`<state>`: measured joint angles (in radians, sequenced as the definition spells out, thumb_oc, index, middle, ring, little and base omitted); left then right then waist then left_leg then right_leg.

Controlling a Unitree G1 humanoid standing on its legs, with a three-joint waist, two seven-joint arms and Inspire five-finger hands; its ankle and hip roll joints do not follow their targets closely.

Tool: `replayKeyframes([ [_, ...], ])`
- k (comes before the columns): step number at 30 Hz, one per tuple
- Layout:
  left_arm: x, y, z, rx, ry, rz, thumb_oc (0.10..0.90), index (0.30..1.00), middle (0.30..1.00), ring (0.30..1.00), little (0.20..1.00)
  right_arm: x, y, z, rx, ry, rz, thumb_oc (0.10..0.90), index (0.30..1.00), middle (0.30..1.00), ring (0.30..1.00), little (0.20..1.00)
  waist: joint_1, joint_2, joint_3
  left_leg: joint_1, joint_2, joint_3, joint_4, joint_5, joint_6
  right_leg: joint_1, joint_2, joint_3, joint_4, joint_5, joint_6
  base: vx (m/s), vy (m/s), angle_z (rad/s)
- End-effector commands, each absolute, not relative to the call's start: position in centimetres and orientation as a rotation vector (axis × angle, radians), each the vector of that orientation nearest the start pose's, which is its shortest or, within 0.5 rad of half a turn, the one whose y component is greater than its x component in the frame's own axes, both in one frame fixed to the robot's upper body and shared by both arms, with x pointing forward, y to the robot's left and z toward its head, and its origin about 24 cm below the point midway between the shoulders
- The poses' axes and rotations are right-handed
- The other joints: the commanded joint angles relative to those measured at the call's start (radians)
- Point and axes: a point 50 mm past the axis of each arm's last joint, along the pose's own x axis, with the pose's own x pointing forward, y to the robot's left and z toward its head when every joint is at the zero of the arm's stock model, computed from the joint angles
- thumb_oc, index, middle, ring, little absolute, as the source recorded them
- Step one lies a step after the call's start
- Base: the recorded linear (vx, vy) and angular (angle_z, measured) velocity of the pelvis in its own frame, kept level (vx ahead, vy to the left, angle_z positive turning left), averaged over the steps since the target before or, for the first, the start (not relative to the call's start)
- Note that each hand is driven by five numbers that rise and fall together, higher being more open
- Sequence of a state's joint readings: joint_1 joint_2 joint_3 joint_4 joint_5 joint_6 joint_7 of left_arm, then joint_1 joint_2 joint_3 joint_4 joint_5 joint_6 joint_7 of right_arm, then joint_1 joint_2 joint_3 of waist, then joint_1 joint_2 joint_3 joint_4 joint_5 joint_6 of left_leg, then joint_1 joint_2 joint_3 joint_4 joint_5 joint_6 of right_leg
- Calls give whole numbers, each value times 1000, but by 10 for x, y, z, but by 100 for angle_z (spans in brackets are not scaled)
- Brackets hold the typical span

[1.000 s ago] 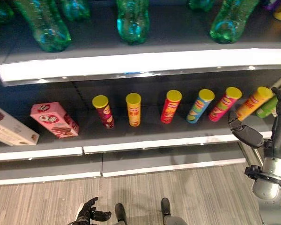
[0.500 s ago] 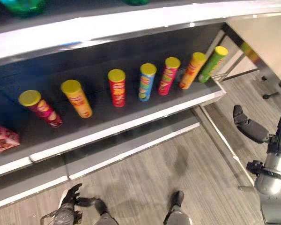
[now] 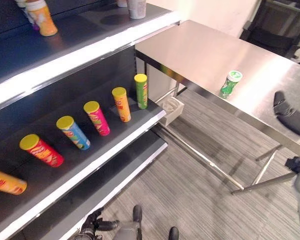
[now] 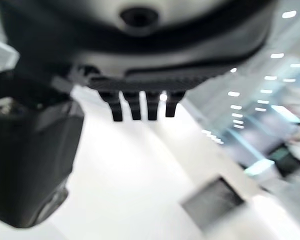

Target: Put the goods on the table back onto the shelves and tidy them up.

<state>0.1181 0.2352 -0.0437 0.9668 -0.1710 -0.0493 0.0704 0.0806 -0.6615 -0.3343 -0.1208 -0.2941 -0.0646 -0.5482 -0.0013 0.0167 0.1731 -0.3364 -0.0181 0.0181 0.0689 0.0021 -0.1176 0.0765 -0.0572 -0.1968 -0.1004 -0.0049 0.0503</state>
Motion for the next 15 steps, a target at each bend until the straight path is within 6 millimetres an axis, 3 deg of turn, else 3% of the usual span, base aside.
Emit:
replayKeyframes([
  [1,118,255,-132,196,922,241,800,900,900,900,900,218,-311,235,-940,-784,-827,800,900,900,900,900,89,-28,36,77,-16,49,-95,152,63,32,102,75,57,-90,34,379,18,-112],
  [7,107,251,-138,172,959,247,800,900,900,900,900,222,-306,237,-961,-786,-809,800,900,900,900,900,91,-45,-2,148,-3,77,-103,140,85,71,70,114,95,-148,31,214,70,-39],
  [9,103,251,-139,168,972,249,800,900,900,900,900,226,-308,232,-982,-746,-810,800,900,900,900,900,103,-53,-20,203,-3,105,-107,103,120,42,42,106,243,-163,58,231,107,-30],
  [10,103,251,-139,168,972,249,800,900,900,900,900,226,-308,232,-982,-746,-810,800,900,900,900,900,105,-54,-19,204,-4,107,-108,102,121,36,40,109,258,-170,59,158,89,-79],
  [11,105,252,-138,167,971,258,800,900,900,900,900,227,-306,234,-984,-752,-822,800,900,900,900,900,84,-40,8,270,8,121,-104,67,150,-85,4,79,535,-108,127,89,68,-92],
  [13,107,253,-138,174,968,253,800,900,900,900,900,227,-307,234,-978,-751,-834,800,900,900,900,900,77,-37,19,285,4,119,-103,60,158,-127,-16,68,631,-99,136,80,42,-16],
  [14,108,254,-136,183,959,253,800,900,900,900,900,227,-308,230,-977,-738,-842,800,900,900,900,900,78,-25,23,314,14,117,-111,40,158,-166,-86,31,671,-76,133,75,-2,29],
  [15,108,254,-136,184,960,252,800,900,900,900,900,227,-308,229,-978,-737,-843,800,900,900,900,900,75,-29,23,316,10,113,-113,41,158,-166,-91,28,677,-82,133,153,-110,22],
])
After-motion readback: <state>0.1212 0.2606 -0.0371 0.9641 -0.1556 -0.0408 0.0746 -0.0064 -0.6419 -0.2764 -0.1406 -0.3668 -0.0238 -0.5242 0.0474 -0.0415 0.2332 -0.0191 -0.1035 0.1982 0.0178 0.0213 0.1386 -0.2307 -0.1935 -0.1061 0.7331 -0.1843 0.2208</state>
